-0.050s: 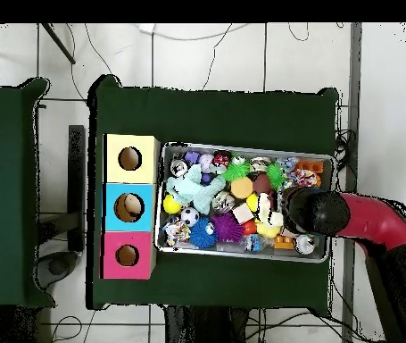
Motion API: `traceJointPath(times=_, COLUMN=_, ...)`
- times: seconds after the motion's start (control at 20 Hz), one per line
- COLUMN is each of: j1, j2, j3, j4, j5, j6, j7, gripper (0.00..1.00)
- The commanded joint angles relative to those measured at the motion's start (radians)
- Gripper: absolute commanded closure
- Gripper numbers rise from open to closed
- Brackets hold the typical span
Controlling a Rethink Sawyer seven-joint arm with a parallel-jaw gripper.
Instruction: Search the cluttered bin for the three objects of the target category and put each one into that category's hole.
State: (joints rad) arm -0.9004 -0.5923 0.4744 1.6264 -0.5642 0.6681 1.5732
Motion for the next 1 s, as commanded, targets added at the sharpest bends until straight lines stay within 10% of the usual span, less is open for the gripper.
traceJointPath(times=0.05, j1=-0.019, j2=0.172, j3=0.024, j4=0.051, j5=-0.146, j6=-0.185, j7=-0.116, gripper=0.00)
traceJointPath(times=0.15, j1=-0.025, j2=0.181, j3=0.032, j4=0.061, j5=-0.160, j6=-0.215, j7=-0.108, gripper=0.00)
traceJointPath(times=0.2, j1=-0.036, j2=0.185, j3=0.041, j4=0.070, j5=-0.163, j6=-0.231, j7=-0.094, gripper=1.00)
traceJointPath(times=1.0, j1=0.017, j2=0.058, j3=0.062, j4=0.116, j5=-0.119, j6=-0.119, j7=-0.109, gripper=1.00)
